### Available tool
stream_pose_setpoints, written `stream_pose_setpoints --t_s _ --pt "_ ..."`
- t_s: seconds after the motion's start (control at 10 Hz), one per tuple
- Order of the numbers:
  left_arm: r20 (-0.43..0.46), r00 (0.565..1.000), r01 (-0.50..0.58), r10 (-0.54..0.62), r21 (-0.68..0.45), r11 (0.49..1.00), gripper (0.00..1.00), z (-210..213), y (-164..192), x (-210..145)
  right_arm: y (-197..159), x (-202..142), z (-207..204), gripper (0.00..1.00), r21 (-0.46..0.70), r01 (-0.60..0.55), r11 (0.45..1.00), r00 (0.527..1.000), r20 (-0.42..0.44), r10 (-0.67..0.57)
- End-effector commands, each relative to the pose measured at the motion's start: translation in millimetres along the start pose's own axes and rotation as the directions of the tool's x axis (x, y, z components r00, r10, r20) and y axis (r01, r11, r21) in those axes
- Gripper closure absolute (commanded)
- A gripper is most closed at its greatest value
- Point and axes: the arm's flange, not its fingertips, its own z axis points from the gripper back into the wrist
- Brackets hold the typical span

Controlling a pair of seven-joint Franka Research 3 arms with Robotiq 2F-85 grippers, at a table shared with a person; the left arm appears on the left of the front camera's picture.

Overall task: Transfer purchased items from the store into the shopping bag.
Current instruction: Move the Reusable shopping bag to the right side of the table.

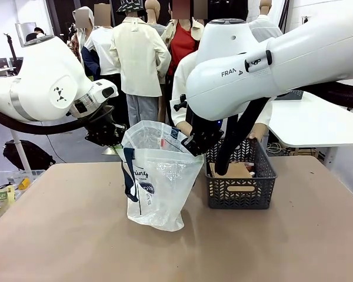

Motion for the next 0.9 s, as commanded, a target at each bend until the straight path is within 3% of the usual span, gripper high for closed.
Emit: stream_pose_setpoints --t_s 0.0,0.8 --pt "0.003 1.0 -0.001 0.001 0.0 1.0 1.0 1.4 0.9 1.1 -2.0 -0.2 1.5 1.0 -0.003 0.005 1.0 1.0 0.003 -0.005" --pt "0.003 1.0 -0.001 0.001 0.0 1.0 1.0 1.4 0.9 1.1 -2.0 -0.2 1.5 1.0 -0.003 0.005 1.0 1.0 0.003 -0.005"
